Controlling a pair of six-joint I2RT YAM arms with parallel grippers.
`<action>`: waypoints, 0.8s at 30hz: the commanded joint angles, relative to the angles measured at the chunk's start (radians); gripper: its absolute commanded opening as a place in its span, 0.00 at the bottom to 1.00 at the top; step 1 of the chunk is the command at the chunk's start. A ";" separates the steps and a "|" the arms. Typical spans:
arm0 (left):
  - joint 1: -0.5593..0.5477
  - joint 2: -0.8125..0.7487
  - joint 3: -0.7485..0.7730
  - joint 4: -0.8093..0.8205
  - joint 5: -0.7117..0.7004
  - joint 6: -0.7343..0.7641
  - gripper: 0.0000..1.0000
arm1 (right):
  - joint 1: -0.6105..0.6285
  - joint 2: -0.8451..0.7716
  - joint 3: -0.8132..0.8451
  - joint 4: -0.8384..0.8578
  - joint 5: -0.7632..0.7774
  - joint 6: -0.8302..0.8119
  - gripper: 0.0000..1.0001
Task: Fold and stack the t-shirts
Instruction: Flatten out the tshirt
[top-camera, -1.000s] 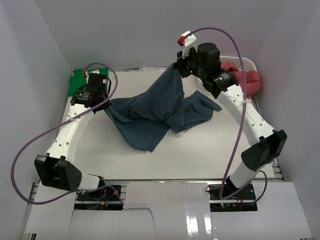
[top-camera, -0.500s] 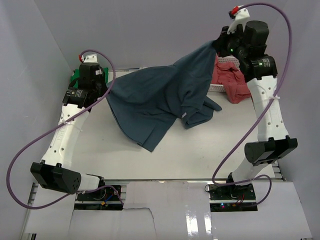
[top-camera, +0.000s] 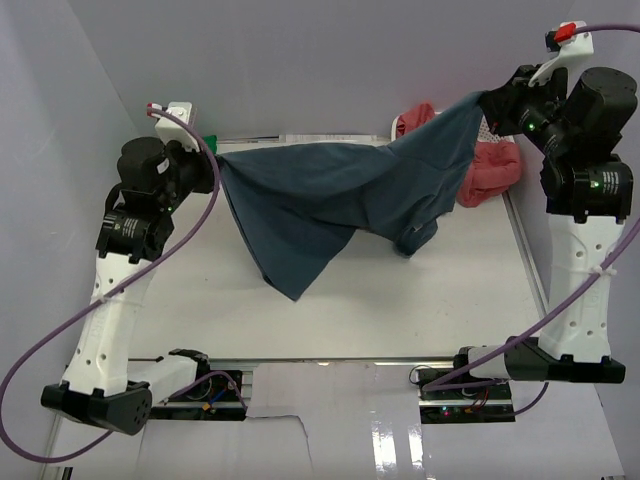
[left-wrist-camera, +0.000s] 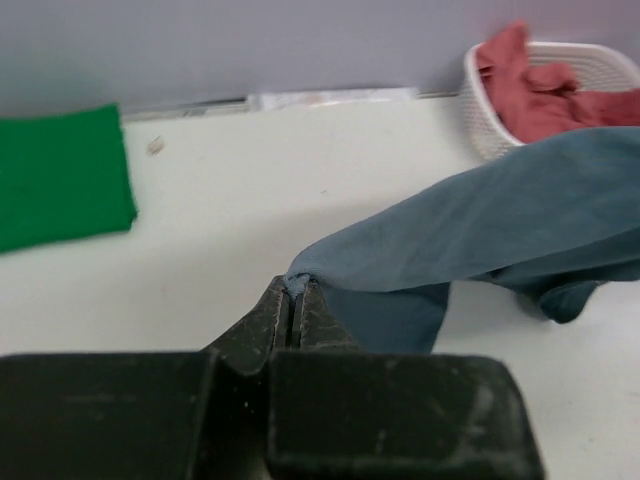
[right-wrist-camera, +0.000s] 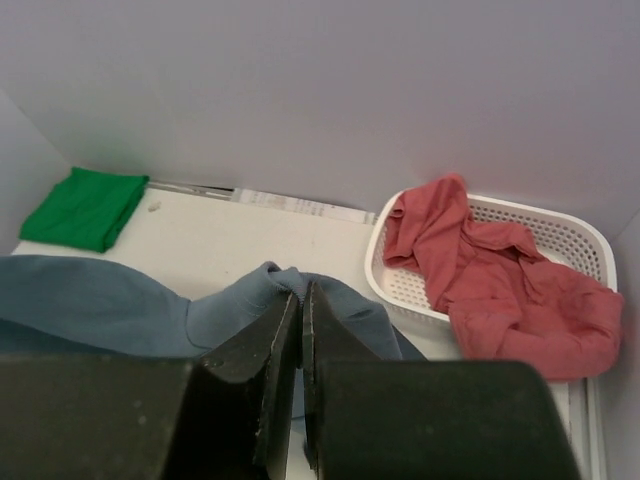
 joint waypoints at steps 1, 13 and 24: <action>0.004 -0.049 -0.031 0.076 0.236 0.080 0.00 | 0.004 -0.030 -0.015 0.008 -0.066 0.039 0.08; 0.199 -0.111 -0.135 0.193 0.707 -0.046 0.00 | -0.059 0.090 0.056 -0.133 -0.310 0.086 0.08; 0.447 -0.014 -0.054 0.299 0.907 -0.288 0.00 | -0.120 0.039 0.166 -0.105 -0.341 0.125 0.08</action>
